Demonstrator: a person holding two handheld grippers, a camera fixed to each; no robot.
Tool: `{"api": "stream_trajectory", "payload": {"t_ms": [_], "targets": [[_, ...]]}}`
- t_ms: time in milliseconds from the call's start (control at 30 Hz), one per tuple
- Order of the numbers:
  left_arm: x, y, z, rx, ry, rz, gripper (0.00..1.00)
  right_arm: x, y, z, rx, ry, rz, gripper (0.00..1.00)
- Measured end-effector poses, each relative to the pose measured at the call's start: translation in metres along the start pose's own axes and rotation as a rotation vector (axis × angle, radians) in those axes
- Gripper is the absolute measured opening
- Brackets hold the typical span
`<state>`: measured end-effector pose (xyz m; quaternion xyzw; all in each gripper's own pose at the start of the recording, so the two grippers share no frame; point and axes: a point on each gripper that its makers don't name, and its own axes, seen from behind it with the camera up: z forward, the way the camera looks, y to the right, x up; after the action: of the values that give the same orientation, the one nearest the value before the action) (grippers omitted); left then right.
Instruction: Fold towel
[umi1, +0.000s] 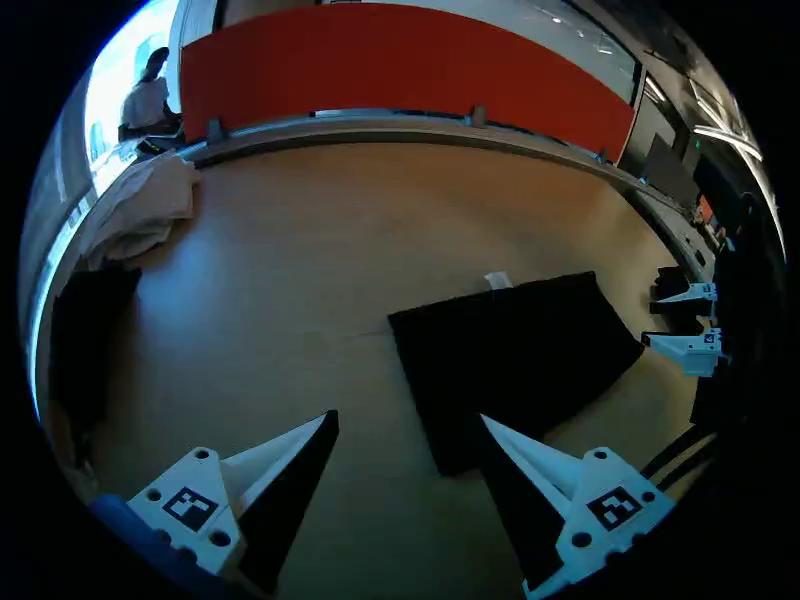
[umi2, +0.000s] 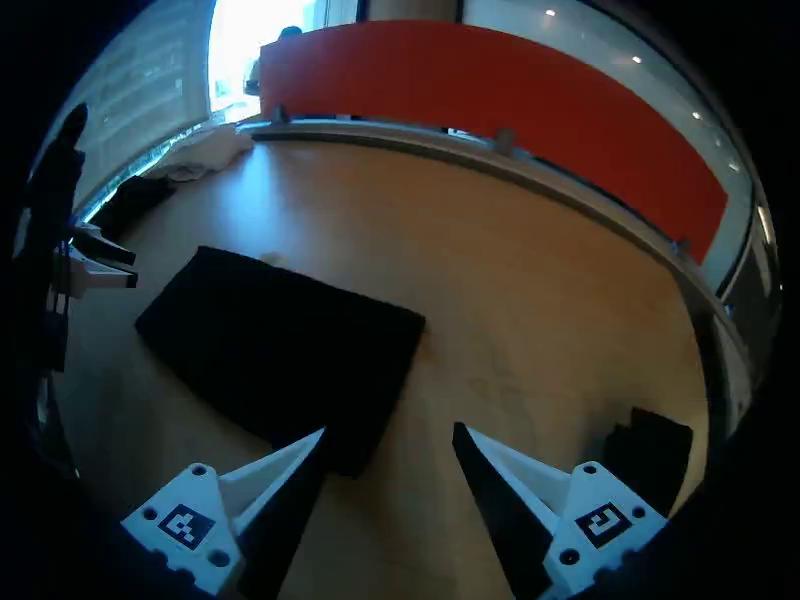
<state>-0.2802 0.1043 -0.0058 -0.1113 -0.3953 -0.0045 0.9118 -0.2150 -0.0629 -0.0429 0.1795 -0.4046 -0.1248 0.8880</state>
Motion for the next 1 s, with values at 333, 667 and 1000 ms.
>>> {"api": "stream_trajectory", "payload": {"t_ms": [333,667,1000], "targets": [[-0.018,0.004,-0.012,0.010,-0.005,-0.029,0.94,-0.014,-0.009,-0.004,0.033,-0.011,-0.044,0.89],[-0.026,0.004,-0.017,0.008,-0.013,-0.032,0.94,-0.023,-0.019,0.001,0.122,-0.022,-0.143,0.81],[-0.030,0.001,-0.019,0.009,-0.018,-0.035,0.94,-0.024,-0.020,0.004,0.165,-0.048,-0.194,0.49]]}}
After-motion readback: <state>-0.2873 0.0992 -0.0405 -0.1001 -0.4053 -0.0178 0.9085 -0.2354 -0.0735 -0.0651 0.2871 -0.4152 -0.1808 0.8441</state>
